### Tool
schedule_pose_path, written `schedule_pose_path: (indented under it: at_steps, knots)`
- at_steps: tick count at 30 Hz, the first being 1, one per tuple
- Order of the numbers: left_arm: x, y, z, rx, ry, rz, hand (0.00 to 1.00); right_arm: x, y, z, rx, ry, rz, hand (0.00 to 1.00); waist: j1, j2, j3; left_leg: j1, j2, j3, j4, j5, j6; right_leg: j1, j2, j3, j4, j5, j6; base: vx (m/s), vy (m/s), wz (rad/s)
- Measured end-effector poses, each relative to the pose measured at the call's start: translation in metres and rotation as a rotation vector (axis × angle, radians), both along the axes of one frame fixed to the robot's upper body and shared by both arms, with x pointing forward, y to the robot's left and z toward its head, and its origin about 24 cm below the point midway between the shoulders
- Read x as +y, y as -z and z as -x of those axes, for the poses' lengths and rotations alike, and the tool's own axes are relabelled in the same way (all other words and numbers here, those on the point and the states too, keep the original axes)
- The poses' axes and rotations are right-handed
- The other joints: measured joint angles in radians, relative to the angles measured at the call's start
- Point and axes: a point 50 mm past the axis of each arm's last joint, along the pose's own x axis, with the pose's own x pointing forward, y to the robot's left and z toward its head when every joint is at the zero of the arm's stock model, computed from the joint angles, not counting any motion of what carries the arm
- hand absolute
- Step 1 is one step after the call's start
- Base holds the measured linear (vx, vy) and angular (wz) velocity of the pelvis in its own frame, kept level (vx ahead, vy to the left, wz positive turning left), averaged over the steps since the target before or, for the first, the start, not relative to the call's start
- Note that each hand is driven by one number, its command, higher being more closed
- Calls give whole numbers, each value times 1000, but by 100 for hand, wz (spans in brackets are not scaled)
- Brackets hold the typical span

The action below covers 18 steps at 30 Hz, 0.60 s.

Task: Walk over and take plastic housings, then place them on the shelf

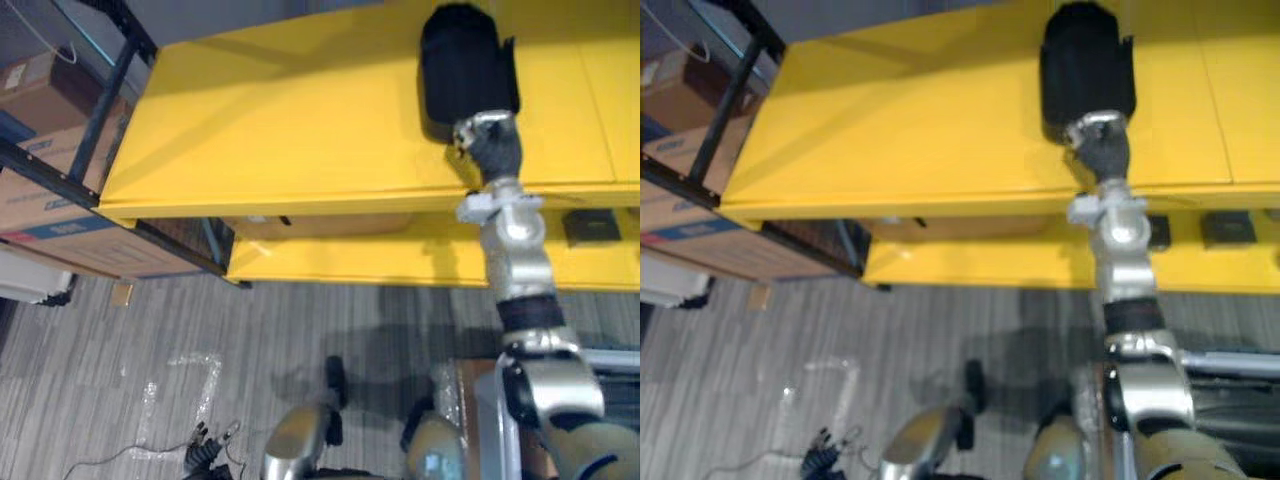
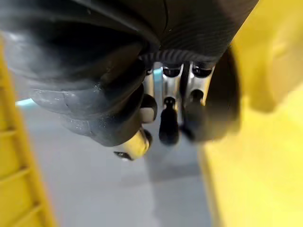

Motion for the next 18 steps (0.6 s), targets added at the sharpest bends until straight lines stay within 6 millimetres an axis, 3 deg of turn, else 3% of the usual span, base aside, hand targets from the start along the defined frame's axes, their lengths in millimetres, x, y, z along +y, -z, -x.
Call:
schedule_pose_path:
  at_steps: [2,6,8,11,15,18]
  knots:
    - [0,0,0,-2,-5,-2,0,7,23,15,51,-15,-31,0,-12,-39,-38,20,11,3,-1,-5,-5,41,19,-3,-53,19,0,123,-34,-14]
    - [-2,-1,-5,-8,-7,-9,0,-1,82,61,232,12,-57,0,-38,-111,-136,44,27,21,-7,-33,-21,98,55,9,-161,62,1,93,-18,-19]
    - [-2,-3,-11,-18,-2,-24,0,-9,103,74,315,44,-65,0,-57,-123,-147,54,30,38,-7,-41,-17,106,59,23,-179,71,3,-4,24,-24]
    - [-6,-3,-13,-14,15,-43,0,-19,127,95,406,77,-112,0,-79,-115,-163,73,30,77,-7,-53,-9,110,61,62,-206,90,11,-46,57,-37]
    - [-5,-2,-10,-6,-4,-46,0,-18,141,109,442,39,-293,0,-82,-106,-178,86,39,142,-7,-69,-9,110,74,117,-260,127,19,-25,55,-44]
    - [-1,-2,-7,12,-36,-61,0,-7,143,109,434,-14,-305,0,-83,-115,-183,95,43,182,-7,-77,-11,110,80,148,-293,150,18,-4,39,-45]
